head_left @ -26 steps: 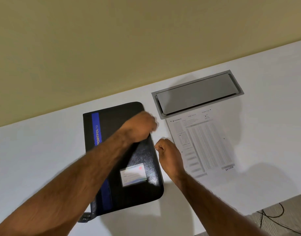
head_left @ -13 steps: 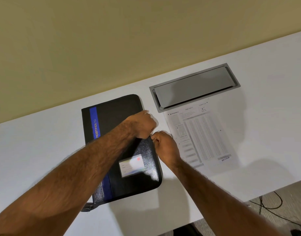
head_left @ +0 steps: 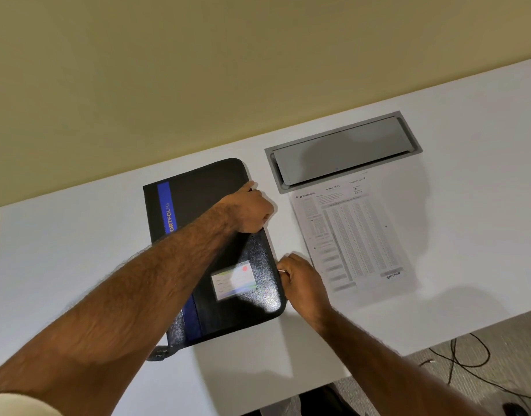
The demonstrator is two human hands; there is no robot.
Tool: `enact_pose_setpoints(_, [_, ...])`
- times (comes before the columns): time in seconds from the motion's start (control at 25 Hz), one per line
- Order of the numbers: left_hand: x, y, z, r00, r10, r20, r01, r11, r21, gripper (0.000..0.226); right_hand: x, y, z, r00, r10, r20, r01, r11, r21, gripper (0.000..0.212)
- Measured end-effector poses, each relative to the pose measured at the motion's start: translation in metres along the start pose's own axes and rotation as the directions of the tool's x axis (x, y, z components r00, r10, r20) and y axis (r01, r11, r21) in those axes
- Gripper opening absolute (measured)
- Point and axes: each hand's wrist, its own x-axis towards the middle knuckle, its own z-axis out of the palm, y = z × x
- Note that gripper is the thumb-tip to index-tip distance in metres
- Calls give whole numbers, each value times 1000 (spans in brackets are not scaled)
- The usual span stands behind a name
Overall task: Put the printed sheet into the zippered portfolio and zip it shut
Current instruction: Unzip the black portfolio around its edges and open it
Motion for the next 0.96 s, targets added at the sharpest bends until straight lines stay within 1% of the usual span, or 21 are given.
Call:
enact_pose_setpoints(0.12, [-1, 2, -2, 1000, -7, -15, 7, 999, -34, 13, -25, 10, 5, 1000, -6, 3, 6, 1000, -8, 20])
enact_pose_setpoints(0.28, [-1, 3, -2, 1000, -11, -11, 11, 1000, -24, 14, -55, 19, 13, 1000, 3, -16, -2, 1000, 13, 16])
enact_pose_setpoints(0.44, [1, 3, -1, 1000, -29, -5, 29, 1000, 8, 15, -79, 17, 21, 996, 79, -37, -77, 996, 37, 20])
enact_pose_setpoints(0.56, [3, 4, 2, 999, -41, -3, 41, 999, 27, 16, -97, 11, 35, 995, 77, -68, -75, 997, 31, 9])
enact_pose_setpoints(0.68, [5, 5, 9, 997, -74, -2, 74, 995, 73, 19, -110, 0, 49, 998, 66, 14, -66, 998, -1, 21])
enact_pose_setpoints(0.76, [3, 7, 15, 996, -91, -26, 93, 991, 97, 27, -110, -3, 52, 999, 31, 28, -31, 999, 9, 24])
enact_pose_setpoints(0.8, [0, 9, 19, 993, -105, -47, 108, 992, 68, 31, -108, -2, 51, 999, 20, 26, -21, 999, 35, 22])
enact_pose_setpoints(0.84, [-5, 12, 21, 988, -124, -87, 125, 992, 10, 36, -105, -2, 50, 999, 44, 24, -46, 995, 83, 20])
enact_pose_setpoints(0.88, [-12, 17, 25, 976, -157, -150, 146, 986, -84, 40, -102, -1, 46, 995, 90, 34, -94, 986, 139, 18])
enact_pose_setpoints(0.92, [-22, 24, 29, 948, -209, -239, 162, 965, -204, 41, -99, 1, 43, 991, 127, 35, -131, 975, 180, 16])
enact_pose_setpoints(0.96, [-36, 34, 36, 893, -287, -346, 164, 924, -345, 38, -96, 3, 38, 988, 153, 17, -153, 968, 201, 15])
